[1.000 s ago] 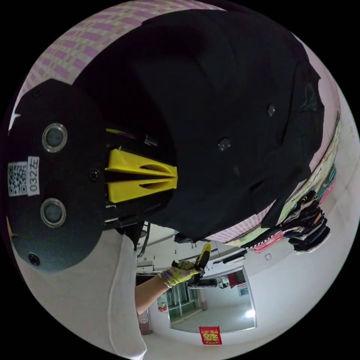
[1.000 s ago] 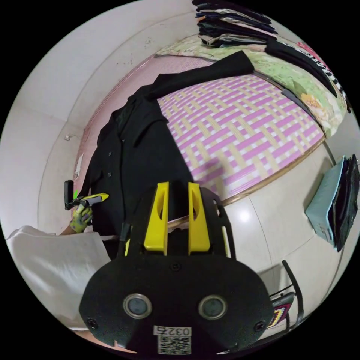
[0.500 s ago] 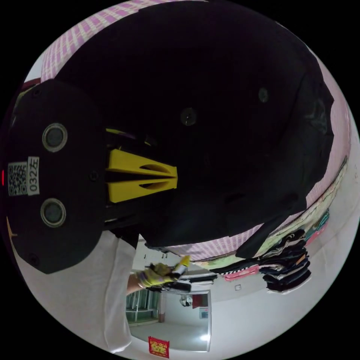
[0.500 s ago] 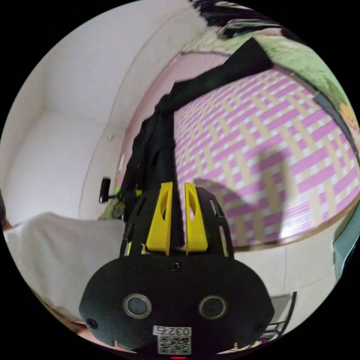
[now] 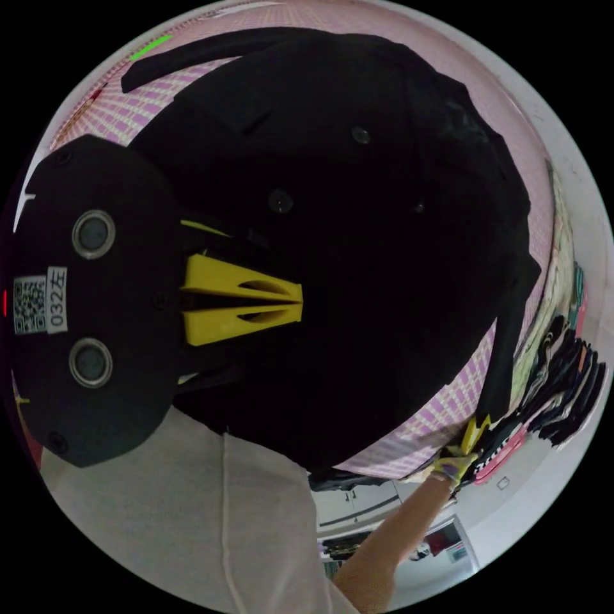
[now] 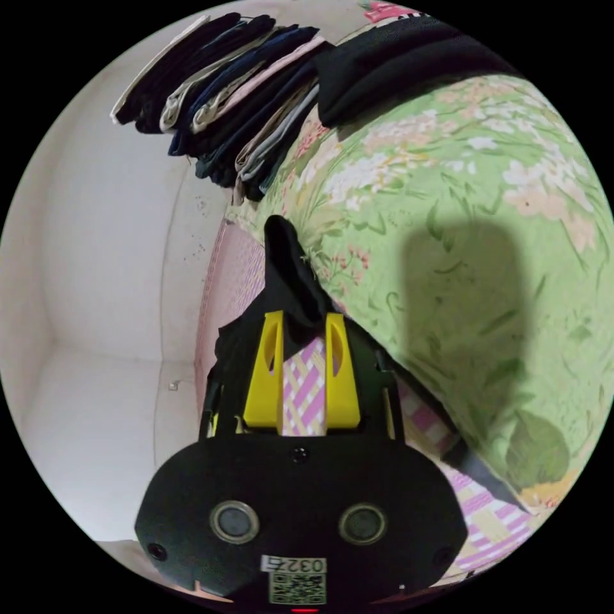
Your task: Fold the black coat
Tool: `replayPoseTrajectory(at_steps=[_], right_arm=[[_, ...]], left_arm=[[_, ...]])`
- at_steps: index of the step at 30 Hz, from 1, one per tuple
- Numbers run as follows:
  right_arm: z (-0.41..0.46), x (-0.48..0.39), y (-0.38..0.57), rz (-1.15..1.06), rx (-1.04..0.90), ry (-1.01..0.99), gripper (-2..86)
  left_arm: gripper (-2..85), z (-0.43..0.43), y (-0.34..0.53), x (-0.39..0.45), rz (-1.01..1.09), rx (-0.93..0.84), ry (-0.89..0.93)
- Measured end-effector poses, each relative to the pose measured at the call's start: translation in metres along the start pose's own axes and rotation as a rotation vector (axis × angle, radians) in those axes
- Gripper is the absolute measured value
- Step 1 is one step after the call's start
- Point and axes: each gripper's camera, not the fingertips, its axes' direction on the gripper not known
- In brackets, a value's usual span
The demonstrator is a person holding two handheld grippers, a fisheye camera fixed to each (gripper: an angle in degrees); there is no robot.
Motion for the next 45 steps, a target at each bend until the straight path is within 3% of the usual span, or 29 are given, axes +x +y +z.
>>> replayPoseTrajectory(at_steps=[4, 9, 12, 18, 23, 27, 32, 37, 43, 45], right_arm=[[0.000, 0.008, 0.012, 0.021, 0.051, -0.074, 4.1], [-0.012, -0.041, 0.036, -0.100, 0.113, 0.016, 3.6], [-0.017, -0.100, 0.045, -0.222, 0.131, -0.007, 3.6], [0.014, -0.300, 0.119, -0.634, 0.088, -0.095, 3.6], [0.123, -0.428, 0.250, -0.880, -0.070, -0.256, 3.0], [0.246, -0.434, 0.345, -0.918, -0.242, -0.187, 2.2], [0.375, -0.378, 0.440, -0.848, -0.485, -0.112, 1.0], [0.395, -0.381, 0.491, -0.981, -0.519, -0.107, 0.8], [0.392, -0.387, 0.491, -0.964, -0.437, -0.215, 3.4], [0.414, -0.382, 0.493, -0.961, -0.511, -0.166, 5.7]], left_arm=[[-0.9, 0.003, 0.016, 0.019, 0.030, 0.042, -0.071], [-0.9, 0.011, 0.035, 0.014, -0.091, 0.079, -0.016], [-0.9, 0.019, 0.051, 0.013, -0.115, 0.112, 0.003], [-0.9, 0.029, 0.082, -0.011, -0.172, 0.176, 0.188], [-0.9, 0.012, 0.131, -0.023, -0.162, 0.312, 0.180], [-0.9, 0.015, 0.169, -0.038, -0.184, 0.341, 0.178], [-0.9, 0.032, 0.233, -0.063, -0.252, 0.377, 0.178], [-0.9, 0.051, 0.281, -0.088, -0.338, 0.439, 0.185], [-0.9, 0.072, 0.305, -0.103, -0.358, 0.482, 0.192], [-0.9, 0.079, 0.310, -0.104, -0.345, 0.486, 0.192]])
